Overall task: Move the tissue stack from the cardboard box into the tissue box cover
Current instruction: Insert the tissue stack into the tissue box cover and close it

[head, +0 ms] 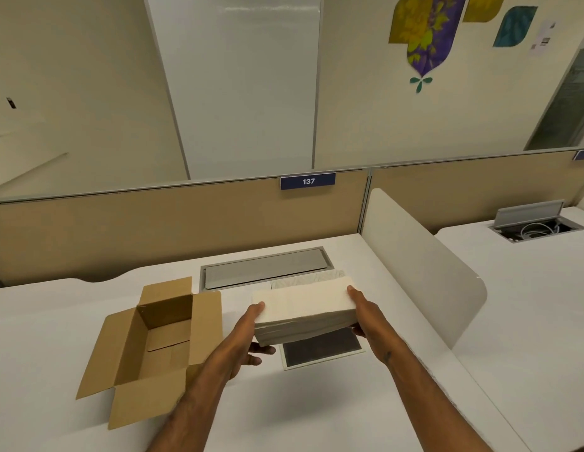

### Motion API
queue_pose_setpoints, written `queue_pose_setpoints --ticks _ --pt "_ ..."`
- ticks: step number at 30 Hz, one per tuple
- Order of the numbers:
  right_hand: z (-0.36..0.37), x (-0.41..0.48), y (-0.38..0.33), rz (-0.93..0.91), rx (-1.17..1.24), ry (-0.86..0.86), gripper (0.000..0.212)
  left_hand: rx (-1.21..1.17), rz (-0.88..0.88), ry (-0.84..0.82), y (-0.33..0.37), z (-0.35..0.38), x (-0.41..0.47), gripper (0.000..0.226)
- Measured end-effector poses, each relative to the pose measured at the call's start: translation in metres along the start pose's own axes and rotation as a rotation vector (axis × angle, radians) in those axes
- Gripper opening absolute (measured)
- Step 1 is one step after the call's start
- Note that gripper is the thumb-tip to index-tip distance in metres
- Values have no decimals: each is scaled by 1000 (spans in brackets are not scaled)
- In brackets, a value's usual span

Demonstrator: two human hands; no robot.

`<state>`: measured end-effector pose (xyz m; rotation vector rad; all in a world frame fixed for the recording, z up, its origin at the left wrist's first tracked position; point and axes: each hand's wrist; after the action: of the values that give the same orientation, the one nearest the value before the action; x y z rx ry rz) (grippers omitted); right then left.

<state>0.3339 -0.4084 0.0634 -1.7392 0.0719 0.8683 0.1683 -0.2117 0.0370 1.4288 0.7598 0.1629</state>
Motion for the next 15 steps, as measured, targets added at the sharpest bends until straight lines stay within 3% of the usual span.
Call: queue_pose_setpoints --ticks 5,15 --pt "-16 27 16 22 0 -75 45 -27 -4 -85 -9 1 21 48" --pt "-34 78 37 98 7 -86 37 -58 -44 -13 -50 24 53 43"
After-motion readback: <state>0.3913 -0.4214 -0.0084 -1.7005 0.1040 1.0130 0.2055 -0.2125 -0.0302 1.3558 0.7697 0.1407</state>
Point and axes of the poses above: each hand's wrist, its own x-axis towards the middle knuckle, its own z-axis out of the palm, y = z × x, and after that the axes turned 11 degrees about z, right-handed
